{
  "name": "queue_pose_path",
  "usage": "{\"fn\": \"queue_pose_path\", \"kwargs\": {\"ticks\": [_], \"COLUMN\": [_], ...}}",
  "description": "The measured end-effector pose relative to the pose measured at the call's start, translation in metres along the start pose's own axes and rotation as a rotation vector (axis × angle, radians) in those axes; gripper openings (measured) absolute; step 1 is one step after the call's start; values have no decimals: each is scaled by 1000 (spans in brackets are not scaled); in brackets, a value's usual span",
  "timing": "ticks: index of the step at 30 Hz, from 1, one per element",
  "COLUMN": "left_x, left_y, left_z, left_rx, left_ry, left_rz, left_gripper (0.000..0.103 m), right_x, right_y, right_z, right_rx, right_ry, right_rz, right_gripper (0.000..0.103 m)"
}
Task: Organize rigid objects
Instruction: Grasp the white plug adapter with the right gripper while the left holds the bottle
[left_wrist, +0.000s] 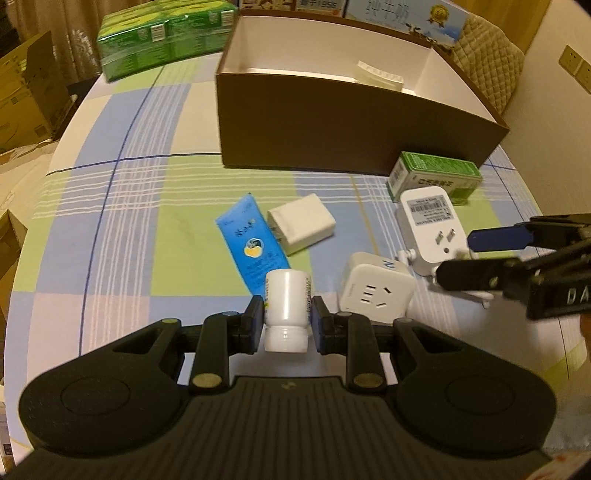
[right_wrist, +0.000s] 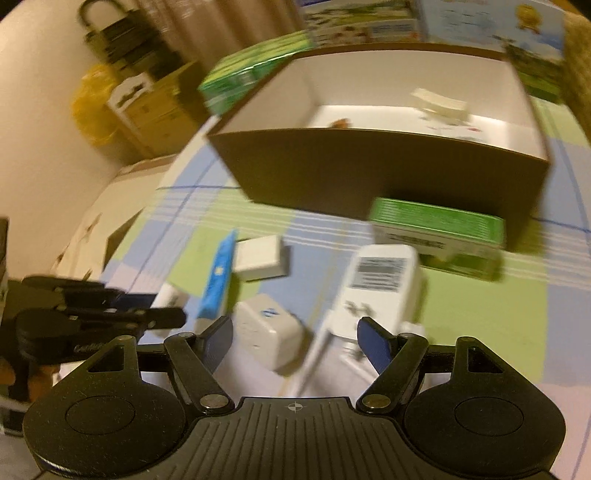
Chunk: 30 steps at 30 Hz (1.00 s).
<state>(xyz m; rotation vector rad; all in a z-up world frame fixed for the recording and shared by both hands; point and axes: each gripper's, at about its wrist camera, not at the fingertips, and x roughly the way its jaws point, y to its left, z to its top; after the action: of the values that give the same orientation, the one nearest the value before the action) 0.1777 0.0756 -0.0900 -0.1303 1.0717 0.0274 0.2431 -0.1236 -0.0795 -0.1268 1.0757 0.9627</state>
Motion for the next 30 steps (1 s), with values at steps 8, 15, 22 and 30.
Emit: {"fn": "queue_pose_path", "kwargs": {"ticks": [8,15,22,30], "left_x": [2,2,4,6], "left_y": [14,24,30,32], "left_z": [-5,-9,-11,-11], "left_rx": [-28,-41,-44,-33], "left_ry": [10,15,21,24], "left_rz": [10,9,7,-4], "left_gripper": [22,22,22,22], "right_x": [38,65,61,53], "right_y": [20,24,22,38], "right_z": [2,-6,-13,-16], "right_rx": [-137,-185,-147,-169], "right_ry": [33,74,102,128], "right_rz": [36,0,-13,39], "right_gripper": [60,49,30,29]}}
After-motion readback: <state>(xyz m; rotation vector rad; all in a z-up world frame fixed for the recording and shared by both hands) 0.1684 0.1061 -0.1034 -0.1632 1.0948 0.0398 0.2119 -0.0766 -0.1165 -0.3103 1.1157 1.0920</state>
